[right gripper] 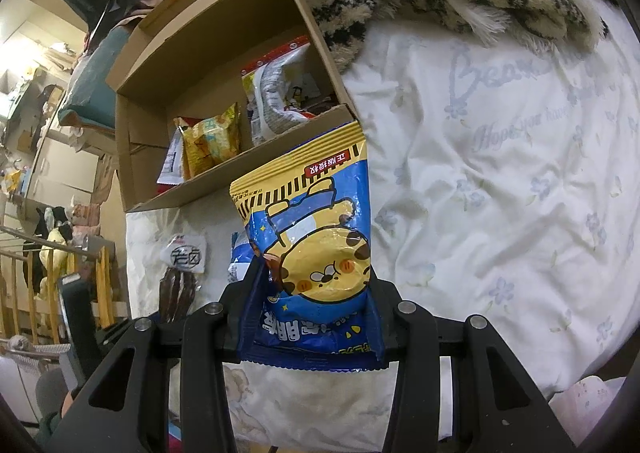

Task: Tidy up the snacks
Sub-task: 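Carry the jerky packet with the left tool while the right tool carries the cartoon bag into the box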

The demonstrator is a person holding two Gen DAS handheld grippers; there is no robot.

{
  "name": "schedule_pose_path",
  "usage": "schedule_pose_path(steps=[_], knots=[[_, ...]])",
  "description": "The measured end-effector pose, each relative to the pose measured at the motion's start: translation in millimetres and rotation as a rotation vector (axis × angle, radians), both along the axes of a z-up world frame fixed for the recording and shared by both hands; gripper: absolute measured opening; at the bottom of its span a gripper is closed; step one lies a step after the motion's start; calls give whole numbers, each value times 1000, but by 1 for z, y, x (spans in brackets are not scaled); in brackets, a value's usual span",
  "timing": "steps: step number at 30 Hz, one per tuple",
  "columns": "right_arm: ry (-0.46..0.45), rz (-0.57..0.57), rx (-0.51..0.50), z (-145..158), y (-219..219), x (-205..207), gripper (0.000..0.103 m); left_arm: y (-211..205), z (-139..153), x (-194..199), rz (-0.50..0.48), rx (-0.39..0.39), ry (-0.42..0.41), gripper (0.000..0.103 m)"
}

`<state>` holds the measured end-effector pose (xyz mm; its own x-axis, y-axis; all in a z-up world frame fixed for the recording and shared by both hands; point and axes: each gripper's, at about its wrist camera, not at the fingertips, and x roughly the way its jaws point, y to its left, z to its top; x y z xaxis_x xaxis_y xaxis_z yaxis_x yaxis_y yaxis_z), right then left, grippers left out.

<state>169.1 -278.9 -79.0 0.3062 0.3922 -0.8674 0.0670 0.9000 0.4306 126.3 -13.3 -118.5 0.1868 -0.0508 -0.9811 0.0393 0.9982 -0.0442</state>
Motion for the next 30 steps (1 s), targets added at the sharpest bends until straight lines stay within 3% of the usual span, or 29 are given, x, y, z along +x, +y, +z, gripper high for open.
schedule_pose_path(steps=[5, 10, 17, 30], knots=[[-9, 13, 0, 3, 3, -2, 45, 3, 29, -19, 40, -22, -80, 38], [-65, 28, 49, 15, 5, -6, 45, 15, 66, -31, 86, -69, -230, 39], [-224, 61, 127, 51, 11, -9, 45, 15, 119, 13, 86, -32, -384, 39], [-280, 66, 138, 63, 14, 30, 45, 17, 122, 79, 59, -22, -422, 39]])
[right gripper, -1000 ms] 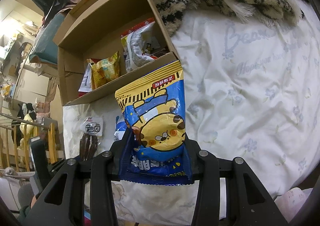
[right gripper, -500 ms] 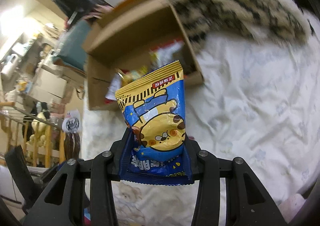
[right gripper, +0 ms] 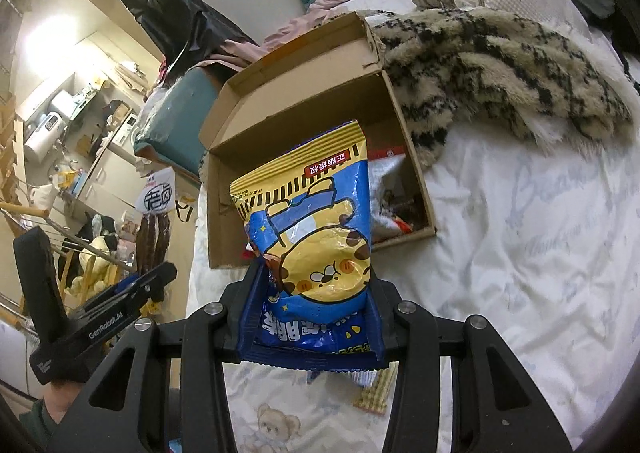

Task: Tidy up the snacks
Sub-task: 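Carry the jerky packet with the left tool while the right tool carries the cartoon bag into the box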

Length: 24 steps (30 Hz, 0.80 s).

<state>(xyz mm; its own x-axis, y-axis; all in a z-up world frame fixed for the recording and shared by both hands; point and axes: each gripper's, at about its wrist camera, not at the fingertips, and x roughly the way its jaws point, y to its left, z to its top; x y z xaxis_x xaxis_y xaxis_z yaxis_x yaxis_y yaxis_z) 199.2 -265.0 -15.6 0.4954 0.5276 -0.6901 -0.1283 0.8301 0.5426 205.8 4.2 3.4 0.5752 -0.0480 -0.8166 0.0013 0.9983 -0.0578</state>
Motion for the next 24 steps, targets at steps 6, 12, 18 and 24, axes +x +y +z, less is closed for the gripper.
schedule_pose_path(steps=[6, 12, 18, 24], knots=[[19, 14, -5, -7, 13, 21, 45, -3, -6, 34, -25, -13, 3, 39], [40, 23, -14, -18, 23, 41, 45, -12, -14, 60, -57, 34, -21, 39], [23, 24, -31, -21, 26, 64, 45, -16, -33, 74, -74, 40, -6, 39], [48, 19, -46, -36, 28, 84, 46, -21, -46, 75, -98, 47, 6, 40]])
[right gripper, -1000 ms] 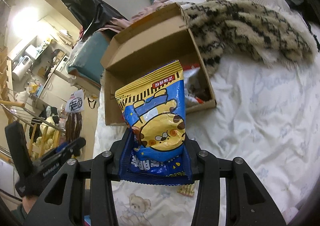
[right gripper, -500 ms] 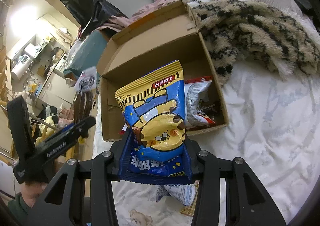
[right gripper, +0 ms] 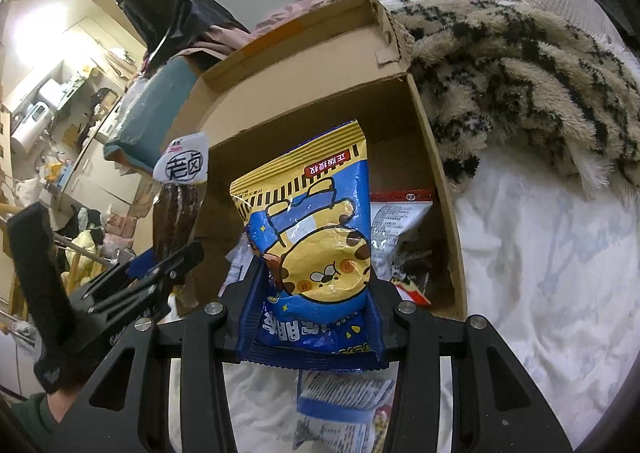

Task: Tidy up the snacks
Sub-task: 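Carry the jerky packet with the left tool while the right tool carries the cartoon bag into the box, then open both tools to drop the snacks and withdraw toward the remaining snacks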

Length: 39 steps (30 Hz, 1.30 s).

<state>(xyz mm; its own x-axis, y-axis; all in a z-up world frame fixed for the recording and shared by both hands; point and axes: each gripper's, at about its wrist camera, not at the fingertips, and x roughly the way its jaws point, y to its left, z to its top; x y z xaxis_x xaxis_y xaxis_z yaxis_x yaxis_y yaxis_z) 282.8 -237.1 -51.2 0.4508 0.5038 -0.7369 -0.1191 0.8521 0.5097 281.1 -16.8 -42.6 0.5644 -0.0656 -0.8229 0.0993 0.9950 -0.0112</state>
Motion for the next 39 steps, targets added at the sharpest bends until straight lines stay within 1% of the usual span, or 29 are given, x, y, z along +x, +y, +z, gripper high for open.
schedule_pose_path(steps=[6, 9, 10, 11, 12, 15, 16, 17, 18, 20, 21, 23, 26, 32, 34, 36, 39], knots=[[63, -6, 24, -18, 3, 9, 48, 2, -6, 0, 9, -1, 8, 42], [62, -5, 27, -19, 5, 10, 48, 3, -9, 1, 15, -9, 25, 44], [63, -3, 31, -19, 4, 11, 48, 3, -10, 2, 16, -12, 31, 46], [63, -3, 33, -19, 4, 11, 50, 3, -10, 1, 19, -13, 33, 48], [61, -6, 33, -19, 3, 11, 53, 4, -10, 1, 17, -16, 32, 49], [49, -16, 40, -18, 0, 9, 63, 3, -8, -1, 16, 0, 20, 59], [49, -19, 45, -18, -1, 9, 70, 4, -8, -2, 20, 1, 17, 64], [49, -22, 45, -17, -2, 9, 77, 4, -7, -3, 22, -3, 14, 65], [45, -30, 42, -16, -2, 8, 81, 4, -5, -4, 23, -6, 13, 67], [41, -32, 40, -15, -3, 7, 81, 4, -3, -6, 25, 1, 7, 85], [42, -29, 40, -15, -3, 7, 81, 3, -2, -9, 26, 10, -7, 87], [35, -32, 39, -13, -5, 6, 81, 3, 1, -12, 20, 21, -26, 87], [42, -42, 42, -13, -5, 6, 81, 3, 2, -13, 15, 31, -30, 87], [23, -40, 36, -7, -7, 2, 81, 5, 5, -18, 34, 22, -40, 87], [16, -39, 34, -3, -6, 1, 81, 8, 8, -22, 50, 27, -63, 87], [21, -39, 46, 1, -7, -1, 81, 12, 13, -26, 69, 11, -85, 87], [2, -44, 58, 13, -10, -9, 81, 19, 19, -34, 97, -9, -89, 87]])
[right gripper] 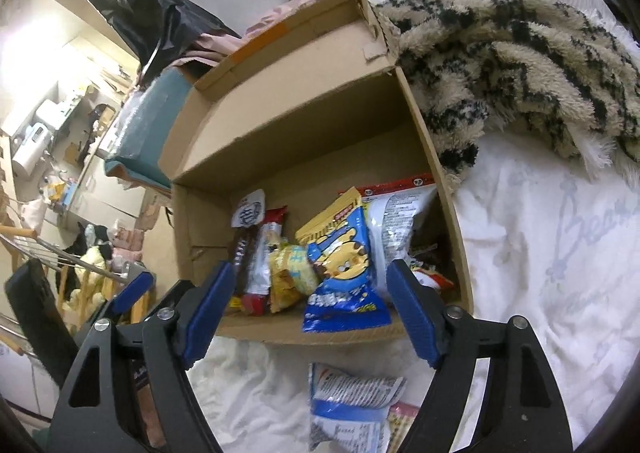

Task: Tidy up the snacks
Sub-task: 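Open both tools to drop the snacks and withdraw toward the remaining snacks, then grasp the blue-white chip bag with the left tool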

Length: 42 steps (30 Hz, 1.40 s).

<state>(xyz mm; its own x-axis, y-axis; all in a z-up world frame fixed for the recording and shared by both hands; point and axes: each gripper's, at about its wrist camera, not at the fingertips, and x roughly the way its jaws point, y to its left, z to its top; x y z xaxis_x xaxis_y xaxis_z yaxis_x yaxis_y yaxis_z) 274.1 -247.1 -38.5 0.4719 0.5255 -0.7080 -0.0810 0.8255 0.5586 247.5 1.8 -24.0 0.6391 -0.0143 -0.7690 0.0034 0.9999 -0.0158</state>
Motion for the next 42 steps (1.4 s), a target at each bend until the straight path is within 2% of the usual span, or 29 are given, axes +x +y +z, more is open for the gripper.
schedule_pose_path(steps=[8, 15, 22, 29, 35, 42], knots=[[-11, 3, -40, 15, -7, -30, 81, 12, 13, -27, 44, -29, -20, 87], [7, -25, -66, 14, -19, -59, 81, 22, 17, -53, 57, -72, -13, 87], [56, -66, -71, 7, -33, -80, 81, 26, 14, -72, 76, -67, -4, 87], [117, -104, -81, -5, -46, -103, 81, 29, 0, -85, 104, -97, 63, 87], [146, -121, -92, -15, -53, -106, 81, 22, -15, -92, 94, -89, 109, 87], [213, -120, -110, -35, -55, -103, 81, 2, -30, -80, 84, -126, 209, 87]])
